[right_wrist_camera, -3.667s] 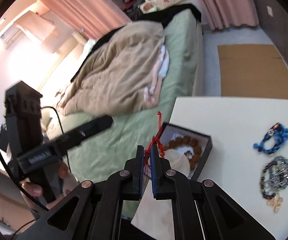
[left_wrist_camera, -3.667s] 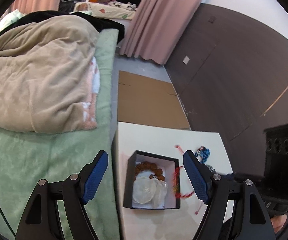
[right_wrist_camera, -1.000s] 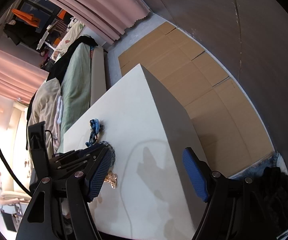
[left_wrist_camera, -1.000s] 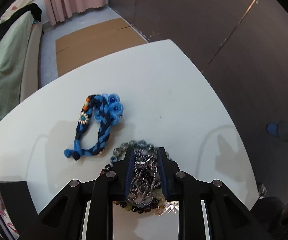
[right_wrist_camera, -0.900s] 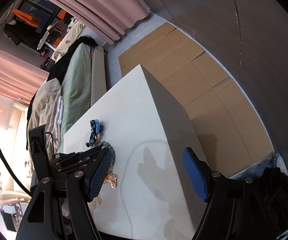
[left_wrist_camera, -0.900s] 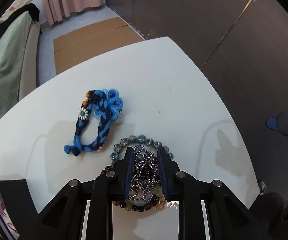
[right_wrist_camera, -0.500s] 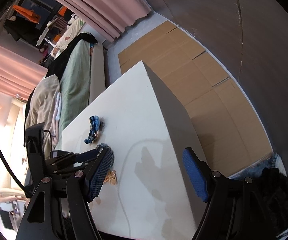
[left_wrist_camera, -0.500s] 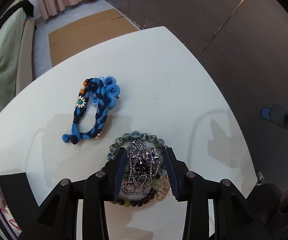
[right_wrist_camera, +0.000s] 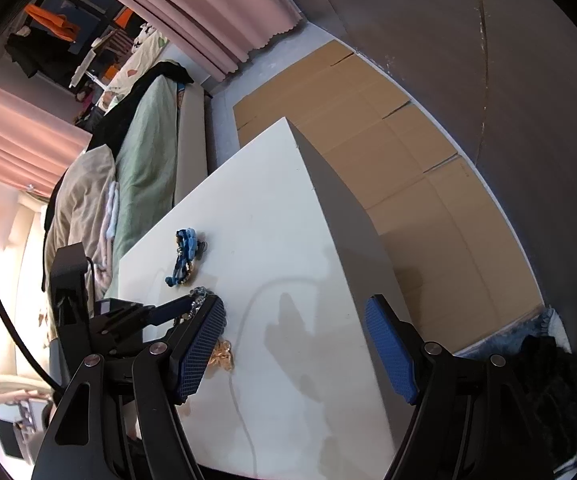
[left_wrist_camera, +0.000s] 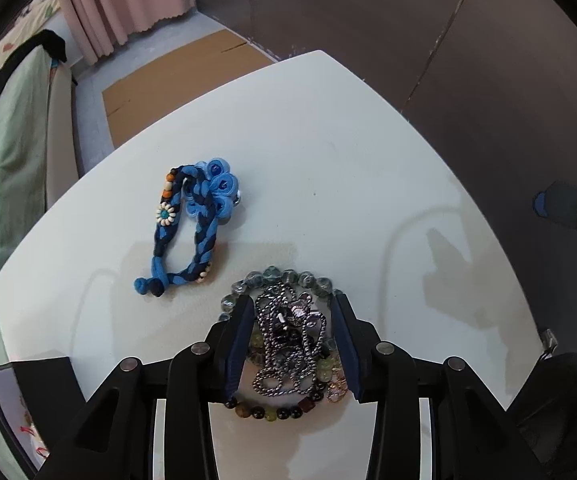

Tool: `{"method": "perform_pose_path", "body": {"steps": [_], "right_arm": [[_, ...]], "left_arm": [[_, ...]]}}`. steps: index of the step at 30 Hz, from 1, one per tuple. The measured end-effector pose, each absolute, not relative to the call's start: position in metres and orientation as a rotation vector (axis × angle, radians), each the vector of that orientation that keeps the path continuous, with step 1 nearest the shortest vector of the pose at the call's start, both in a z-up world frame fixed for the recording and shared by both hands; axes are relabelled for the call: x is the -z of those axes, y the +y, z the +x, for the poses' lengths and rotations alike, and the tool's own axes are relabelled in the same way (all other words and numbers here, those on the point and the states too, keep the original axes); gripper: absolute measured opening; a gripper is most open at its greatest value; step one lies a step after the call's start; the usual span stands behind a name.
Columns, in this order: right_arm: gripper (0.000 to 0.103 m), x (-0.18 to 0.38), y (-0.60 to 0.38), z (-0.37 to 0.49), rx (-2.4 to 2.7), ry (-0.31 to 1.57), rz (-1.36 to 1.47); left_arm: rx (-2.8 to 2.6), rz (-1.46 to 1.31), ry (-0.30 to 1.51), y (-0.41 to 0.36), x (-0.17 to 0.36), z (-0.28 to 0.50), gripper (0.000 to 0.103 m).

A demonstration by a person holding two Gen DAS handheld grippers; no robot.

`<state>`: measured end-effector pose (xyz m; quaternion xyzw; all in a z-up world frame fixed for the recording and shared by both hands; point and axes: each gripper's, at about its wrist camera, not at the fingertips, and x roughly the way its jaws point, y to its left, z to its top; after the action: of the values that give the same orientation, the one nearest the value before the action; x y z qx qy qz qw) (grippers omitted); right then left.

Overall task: Organize jewelry
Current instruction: 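Lift the silver necklace with the left gripper and carry it toward the box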

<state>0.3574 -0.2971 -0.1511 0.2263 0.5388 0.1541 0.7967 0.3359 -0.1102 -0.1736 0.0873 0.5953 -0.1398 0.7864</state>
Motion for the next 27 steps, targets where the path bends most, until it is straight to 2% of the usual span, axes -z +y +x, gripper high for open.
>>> {"method": "perform_pose_path", "body": {"steps": [5,10,27], "right_arm": [[0.075,0.150,-0.296,0.356,-0.331,1.152,0.482],[0.075,0.147,-0.292,0.356,-0.338,1.146,0.477],[0.073,0.133,-0.257,0.350,-0.381,1.143,0.419]], "left_arm": [[0.301,0.238,1.272,-0.109,0.180,0.326,0.043],[0.291,0.205,1.244,-0.105,0.176,0.326,0.041],[0.313,-0.028,1.120,-0.055,0.112,0.325,0.040]]}}
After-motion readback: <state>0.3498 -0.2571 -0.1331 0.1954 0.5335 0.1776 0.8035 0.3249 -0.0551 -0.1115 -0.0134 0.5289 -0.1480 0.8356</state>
